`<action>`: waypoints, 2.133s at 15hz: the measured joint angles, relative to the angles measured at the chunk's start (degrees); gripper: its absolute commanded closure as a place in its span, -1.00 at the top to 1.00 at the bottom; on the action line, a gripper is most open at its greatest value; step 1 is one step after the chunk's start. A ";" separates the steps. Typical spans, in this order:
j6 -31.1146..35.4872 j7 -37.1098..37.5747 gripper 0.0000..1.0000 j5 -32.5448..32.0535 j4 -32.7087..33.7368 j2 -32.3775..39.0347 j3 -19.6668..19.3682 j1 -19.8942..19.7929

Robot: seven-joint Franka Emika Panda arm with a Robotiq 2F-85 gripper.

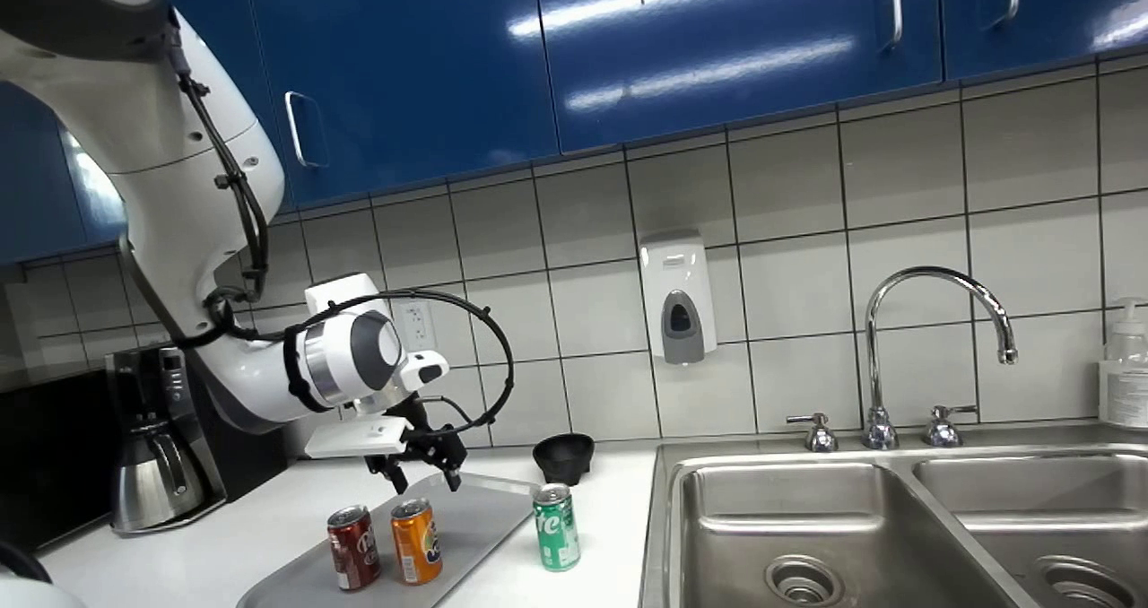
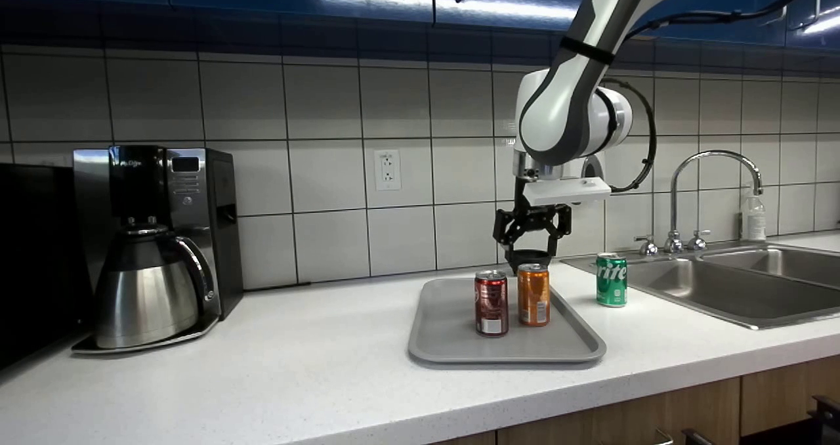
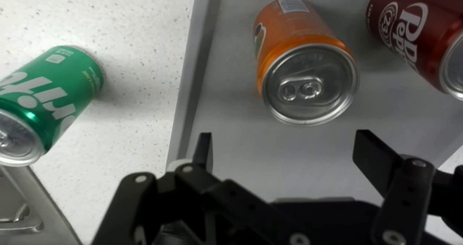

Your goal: Put the two cans on the tray

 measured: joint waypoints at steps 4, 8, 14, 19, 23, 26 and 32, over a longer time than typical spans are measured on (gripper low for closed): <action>0.00 0.00 1.00 0.16 -0.50 -2.83 -1.24 -1.14; 0.00 -0.03 1.00 0.15 -1.85 -5.81 -2.09 -3.29; 0.00 -0.18 1.00 0.12 -5.08 -10.17 -3.13 -7.79; 0.00 -1.22 1.00 0.12 -6.94 -12.65 -4.01 -11.38; 0.49 -3.99 1.00 1.86 -7.56 -12.80 -5.41 -12.90; 0.95 -7.68 1.00 4.43 -8.08 -12.26 -6.64 -13.10; 2.00 -12.36 1.00 7.74 -8.11 -9.54 -7.20 -13.10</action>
